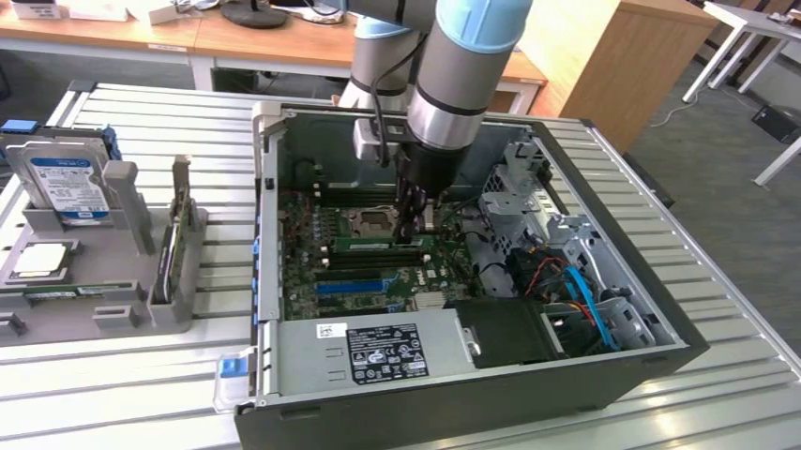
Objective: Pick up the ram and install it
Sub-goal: 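Insert the ram into the slot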
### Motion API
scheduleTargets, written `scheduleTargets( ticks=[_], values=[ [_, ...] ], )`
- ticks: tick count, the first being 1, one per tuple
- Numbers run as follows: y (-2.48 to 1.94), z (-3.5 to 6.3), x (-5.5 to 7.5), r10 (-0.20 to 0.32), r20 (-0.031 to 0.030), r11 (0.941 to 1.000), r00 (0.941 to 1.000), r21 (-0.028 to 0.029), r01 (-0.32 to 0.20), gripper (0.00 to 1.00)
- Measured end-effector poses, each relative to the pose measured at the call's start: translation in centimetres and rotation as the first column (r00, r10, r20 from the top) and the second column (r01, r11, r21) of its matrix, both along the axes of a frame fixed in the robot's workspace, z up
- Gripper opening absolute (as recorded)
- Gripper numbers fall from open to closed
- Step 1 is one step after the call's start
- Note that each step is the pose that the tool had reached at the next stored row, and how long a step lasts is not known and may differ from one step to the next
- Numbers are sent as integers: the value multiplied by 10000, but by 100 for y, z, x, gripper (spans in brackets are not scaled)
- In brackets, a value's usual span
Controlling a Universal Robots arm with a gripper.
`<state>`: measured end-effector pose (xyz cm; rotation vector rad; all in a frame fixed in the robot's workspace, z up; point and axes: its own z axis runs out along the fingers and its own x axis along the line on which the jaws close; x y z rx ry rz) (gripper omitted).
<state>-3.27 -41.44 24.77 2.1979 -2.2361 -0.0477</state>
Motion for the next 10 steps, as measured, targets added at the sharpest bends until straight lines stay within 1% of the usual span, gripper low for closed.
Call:
scheduleTargets(
  ticks=[10],
  values=[
    [0,-5,-28,0,0,10000,10000,1,0,12]
  ],
)
